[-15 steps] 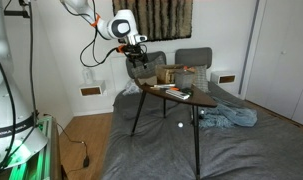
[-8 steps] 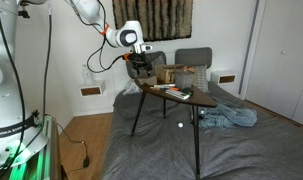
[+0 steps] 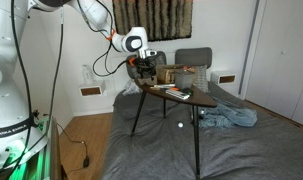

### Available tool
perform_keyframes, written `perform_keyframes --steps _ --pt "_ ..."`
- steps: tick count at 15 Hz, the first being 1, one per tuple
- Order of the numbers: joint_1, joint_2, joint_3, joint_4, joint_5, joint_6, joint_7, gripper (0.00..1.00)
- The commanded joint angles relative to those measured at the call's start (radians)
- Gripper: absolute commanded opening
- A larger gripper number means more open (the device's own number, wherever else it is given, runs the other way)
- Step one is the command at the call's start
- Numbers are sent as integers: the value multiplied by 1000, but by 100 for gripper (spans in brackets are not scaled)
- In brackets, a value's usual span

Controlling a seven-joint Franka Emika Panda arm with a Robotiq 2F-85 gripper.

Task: Pick up two sheets of brown paper and place them into the gray bin on the table

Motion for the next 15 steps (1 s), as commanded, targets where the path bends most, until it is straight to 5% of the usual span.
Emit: perform_keyframes --steps 1,12,15 --pt "-12 45 14 59 15 -29 -28 83" --pt "-8 9 14 78 13 -149 -25 3" --pt "-18 -60 21 37 31 -148 -31 0"
